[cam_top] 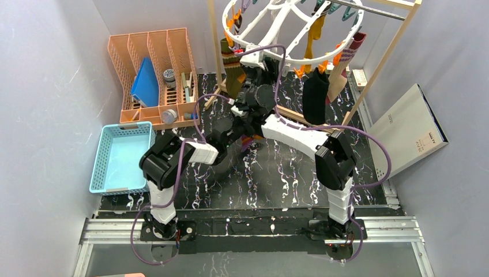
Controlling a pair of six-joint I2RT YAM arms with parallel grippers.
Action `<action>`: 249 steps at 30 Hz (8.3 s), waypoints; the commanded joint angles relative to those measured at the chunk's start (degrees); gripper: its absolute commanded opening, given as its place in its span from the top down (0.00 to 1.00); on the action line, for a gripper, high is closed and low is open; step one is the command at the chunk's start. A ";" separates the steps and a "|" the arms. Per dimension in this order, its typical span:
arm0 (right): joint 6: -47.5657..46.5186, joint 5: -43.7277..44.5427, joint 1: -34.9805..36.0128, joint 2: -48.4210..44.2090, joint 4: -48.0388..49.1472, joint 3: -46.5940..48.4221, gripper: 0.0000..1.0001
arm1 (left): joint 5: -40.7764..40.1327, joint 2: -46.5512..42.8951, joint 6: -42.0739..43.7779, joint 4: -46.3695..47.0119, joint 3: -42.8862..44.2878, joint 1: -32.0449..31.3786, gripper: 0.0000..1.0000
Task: Remove the socks clipped to the hanger
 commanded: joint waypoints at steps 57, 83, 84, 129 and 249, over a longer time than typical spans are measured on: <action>66.03 -10.68 12.55 -55.44 -76.75 -39.77 0.01 | -17.46 -41.36 -3.73 -78.28 1.37 60.17 0.89; 66.24 -9.44 12.59 -59.38 -81.04 -38.51 0.01 | -1.40 -50.08 -8.67 -67.68 10.06 30.64 0.16; 66.19 -9.66 12.61 -59.31 -81.02 -38.22 0.01 | 0.52 -48.76 -6.88 -65.54 9.69 27.61 0.17; 66.69 -18.50 12.88 -51.83 -81.97 -35.77 0.01 | 32.94 0.22 7.85 2.48 11.67 28.60 0.10; 52.00 -21.92 1.13 -20.33 -63.40 5.47 0.37 | 4.36 -42.85 14.31 -34.56 -17.42 -5.27 1.00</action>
